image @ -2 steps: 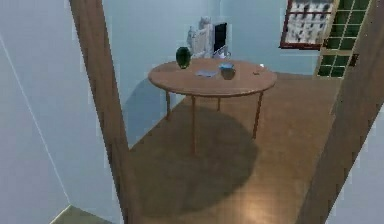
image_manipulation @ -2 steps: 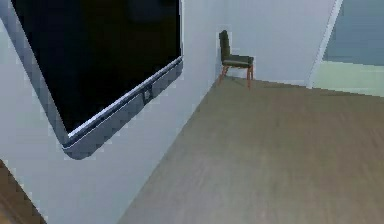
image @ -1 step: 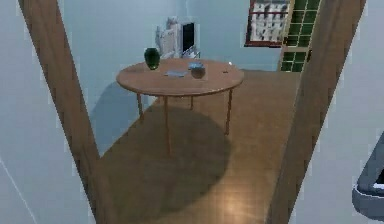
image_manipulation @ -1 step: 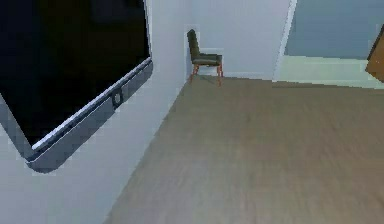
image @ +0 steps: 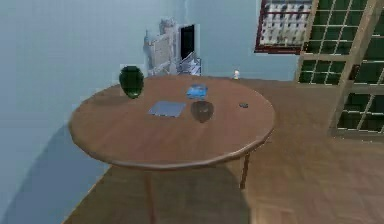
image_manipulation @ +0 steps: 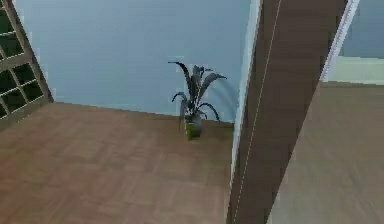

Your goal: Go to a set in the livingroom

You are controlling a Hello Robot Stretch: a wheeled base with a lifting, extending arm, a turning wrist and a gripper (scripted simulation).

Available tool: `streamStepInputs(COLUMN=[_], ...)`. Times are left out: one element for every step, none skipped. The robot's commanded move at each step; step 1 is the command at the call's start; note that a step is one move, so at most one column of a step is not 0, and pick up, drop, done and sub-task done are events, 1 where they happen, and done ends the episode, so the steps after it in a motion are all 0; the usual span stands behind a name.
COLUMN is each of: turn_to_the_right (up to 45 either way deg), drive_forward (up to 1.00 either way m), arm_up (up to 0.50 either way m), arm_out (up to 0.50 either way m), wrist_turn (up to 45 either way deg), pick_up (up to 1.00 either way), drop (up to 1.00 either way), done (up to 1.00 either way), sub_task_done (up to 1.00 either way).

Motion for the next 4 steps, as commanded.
streamStepInputs(turn_to_the_right=[45.0,3.0,0.0,6.0], drive_forward=[0.00,0.00,1.00,0.00], arm_up=[0.00,0.00,0.00,0.00], arm_out=[0.00,0.00,0.00,0.00], wrist_turn=[0.0,0.0,0.0,0.0], pick_up=[0.00,0.00,0.00,0.00], drop=[0.00,0.00,0.00,0.00], done=[0.00,0.00,0.00,0.00], sub_task_done=[0.00,0.00,0.00,0.00])
